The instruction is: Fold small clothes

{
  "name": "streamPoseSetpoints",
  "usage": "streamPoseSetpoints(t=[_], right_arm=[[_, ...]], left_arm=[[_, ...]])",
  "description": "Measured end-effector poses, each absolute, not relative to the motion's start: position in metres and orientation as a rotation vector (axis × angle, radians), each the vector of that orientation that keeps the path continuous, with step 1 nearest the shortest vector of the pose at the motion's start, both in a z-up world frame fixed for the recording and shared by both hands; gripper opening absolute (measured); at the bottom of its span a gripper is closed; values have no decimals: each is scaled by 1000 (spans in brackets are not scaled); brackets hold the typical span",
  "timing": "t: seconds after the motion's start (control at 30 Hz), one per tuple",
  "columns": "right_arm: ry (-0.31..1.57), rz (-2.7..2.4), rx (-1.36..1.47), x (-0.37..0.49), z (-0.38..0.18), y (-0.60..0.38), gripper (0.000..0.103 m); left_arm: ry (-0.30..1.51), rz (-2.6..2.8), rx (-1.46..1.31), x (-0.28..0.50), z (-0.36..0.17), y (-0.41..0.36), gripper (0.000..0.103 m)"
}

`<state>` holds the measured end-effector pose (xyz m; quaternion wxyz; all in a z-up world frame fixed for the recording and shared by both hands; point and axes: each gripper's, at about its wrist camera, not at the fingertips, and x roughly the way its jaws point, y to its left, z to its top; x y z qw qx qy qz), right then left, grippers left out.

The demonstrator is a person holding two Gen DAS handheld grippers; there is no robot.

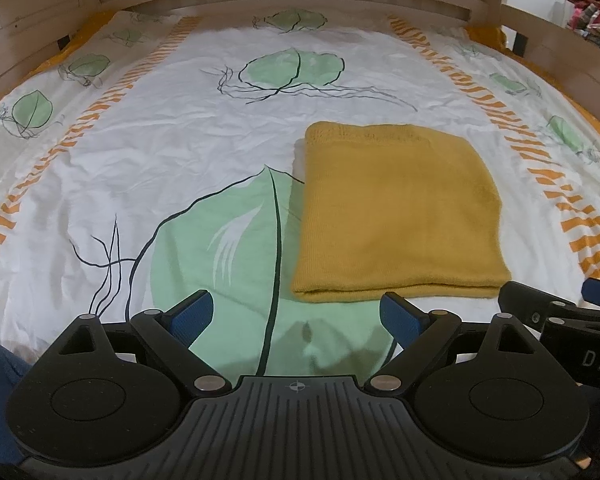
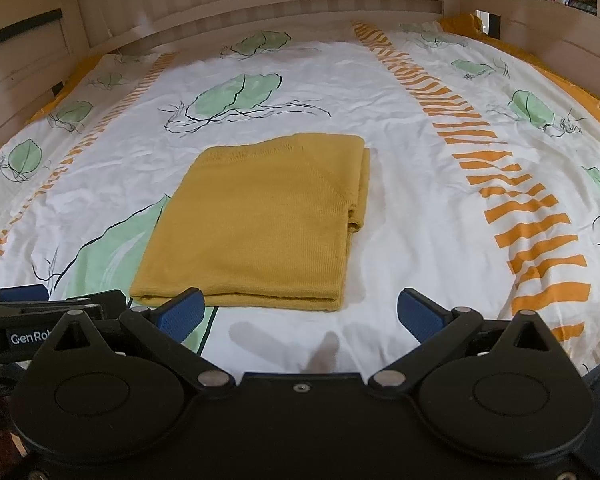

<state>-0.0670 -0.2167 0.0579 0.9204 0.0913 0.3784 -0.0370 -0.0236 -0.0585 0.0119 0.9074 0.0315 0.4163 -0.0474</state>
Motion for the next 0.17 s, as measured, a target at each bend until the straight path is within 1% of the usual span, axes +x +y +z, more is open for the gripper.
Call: streamPoseSetpoints(t=[0.17], right_arm=[[785,-75,191,-66,56,-218,102]], left_arm=[[883,-104,68,-20,10,-59,91]])
